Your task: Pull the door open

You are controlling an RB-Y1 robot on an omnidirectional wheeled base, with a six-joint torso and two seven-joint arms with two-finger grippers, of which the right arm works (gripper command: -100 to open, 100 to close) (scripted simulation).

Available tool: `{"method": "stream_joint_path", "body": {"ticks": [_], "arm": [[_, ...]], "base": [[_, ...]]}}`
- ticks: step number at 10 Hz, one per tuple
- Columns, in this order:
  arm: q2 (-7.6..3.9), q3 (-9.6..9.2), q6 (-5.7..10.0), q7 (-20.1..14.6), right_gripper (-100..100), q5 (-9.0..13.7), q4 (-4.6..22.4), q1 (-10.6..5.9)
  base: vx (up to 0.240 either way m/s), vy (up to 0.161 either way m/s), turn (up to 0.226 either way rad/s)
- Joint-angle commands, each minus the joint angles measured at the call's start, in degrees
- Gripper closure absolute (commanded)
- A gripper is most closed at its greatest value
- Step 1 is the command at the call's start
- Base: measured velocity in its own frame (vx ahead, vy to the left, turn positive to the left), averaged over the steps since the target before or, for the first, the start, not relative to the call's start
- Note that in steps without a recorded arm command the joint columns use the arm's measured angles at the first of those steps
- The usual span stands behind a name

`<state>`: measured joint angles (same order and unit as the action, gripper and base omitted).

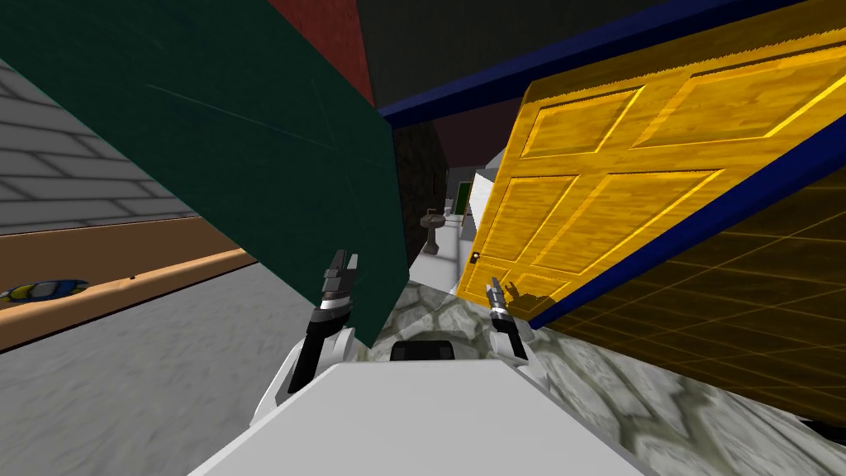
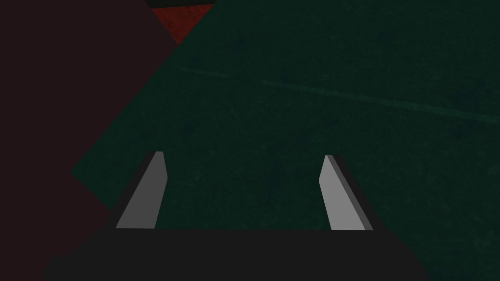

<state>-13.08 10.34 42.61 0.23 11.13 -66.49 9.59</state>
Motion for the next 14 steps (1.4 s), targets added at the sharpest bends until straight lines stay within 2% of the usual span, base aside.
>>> {"method": "stream_joint_path", "body": {"ticks": [1,4,6,8,9,13,14], "arm": [[-0.22,0.12,0.75,-0.25,-100,0.24,1.89,-0.55],[-1.29,1.04,2.09,-1.21,-100,1.79,7.54,-2.49],[-1.64,1.34,2.52,-1.52,-100,2.28,9.89,-3.11],[-2.32,1.93,3.38,-2.14,-100,3.27,13.93,-4.35],[-2.32,1.93,3.38,-2.14,-100,3.27,14.25,-4.35],[-3.56,3.00,4.94,-3.26,-100,5.07,21.12,-6.61],[-3.56,3.00,4.94,-3.26,-100,5.07,21.58,-6.61]], "base": [[0.040,-0.012,0.045],[0.074,-0.029,0.112],[0.056,-0.027,0.058],[0.073,-0.034,0.129],[0.063,-0.031,0.041],[0.067,-0.034,0.100],[0.059,-0.033,0.030]]}}
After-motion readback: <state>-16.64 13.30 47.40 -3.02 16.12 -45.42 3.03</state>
